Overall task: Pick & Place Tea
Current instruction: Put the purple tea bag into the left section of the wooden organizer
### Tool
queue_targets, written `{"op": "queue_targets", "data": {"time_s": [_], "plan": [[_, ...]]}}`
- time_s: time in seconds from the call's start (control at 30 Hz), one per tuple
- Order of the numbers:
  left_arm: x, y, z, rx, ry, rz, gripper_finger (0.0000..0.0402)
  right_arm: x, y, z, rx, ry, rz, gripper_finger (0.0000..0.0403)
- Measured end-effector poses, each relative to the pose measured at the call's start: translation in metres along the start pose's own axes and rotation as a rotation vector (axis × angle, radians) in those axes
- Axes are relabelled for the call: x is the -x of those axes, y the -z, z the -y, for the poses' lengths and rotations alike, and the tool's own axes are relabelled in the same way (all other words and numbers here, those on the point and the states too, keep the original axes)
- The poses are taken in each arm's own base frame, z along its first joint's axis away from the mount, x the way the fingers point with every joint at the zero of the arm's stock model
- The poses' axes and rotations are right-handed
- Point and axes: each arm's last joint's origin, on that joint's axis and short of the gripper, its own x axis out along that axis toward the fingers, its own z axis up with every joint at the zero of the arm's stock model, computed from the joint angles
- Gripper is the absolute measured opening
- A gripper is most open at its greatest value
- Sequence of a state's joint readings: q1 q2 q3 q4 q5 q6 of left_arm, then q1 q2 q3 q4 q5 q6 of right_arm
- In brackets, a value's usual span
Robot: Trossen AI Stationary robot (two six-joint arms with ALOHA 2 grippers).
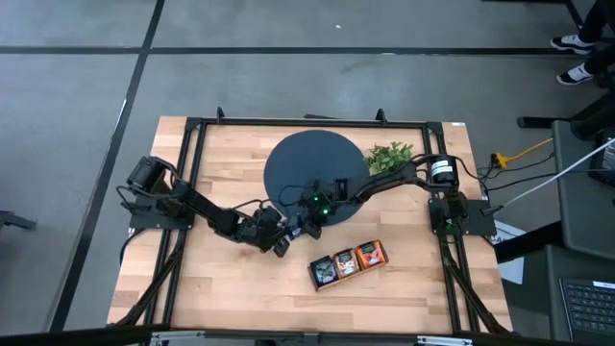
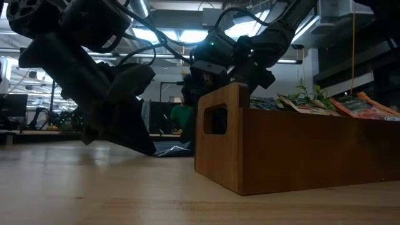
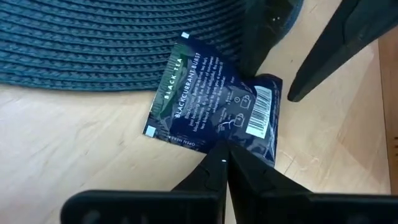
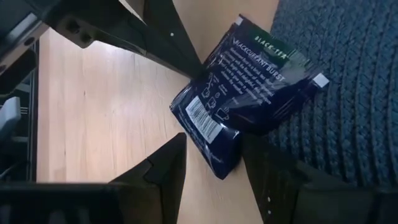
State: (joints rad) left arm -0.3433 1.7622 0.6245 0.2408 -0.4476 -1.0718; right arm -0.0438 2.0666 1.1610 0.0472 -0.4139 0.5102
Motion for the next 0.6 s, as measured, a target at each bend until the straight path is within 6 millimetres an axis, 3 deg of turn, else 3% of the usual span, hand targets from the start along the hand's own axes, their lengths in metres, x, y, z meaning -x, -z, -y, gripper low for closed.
{"op": "queue_targets", "data": {"time_s": [0.17, 0.6], "plan": [[-0.0007, -0.0024, 0.002, -0.016, 0.024, 0.024, 0.0004, -0.0007, 0.0003, 0.0002, 0.009, 0.002, 0.002, 0.0162], [0.0008, 0.0035, 0.0011, 0.034, 0.046, -0.129, 0.0003, 0.0039, -0.0018, 0.0074, -0.005, -0.021, -0.028, 0.0162]]}}
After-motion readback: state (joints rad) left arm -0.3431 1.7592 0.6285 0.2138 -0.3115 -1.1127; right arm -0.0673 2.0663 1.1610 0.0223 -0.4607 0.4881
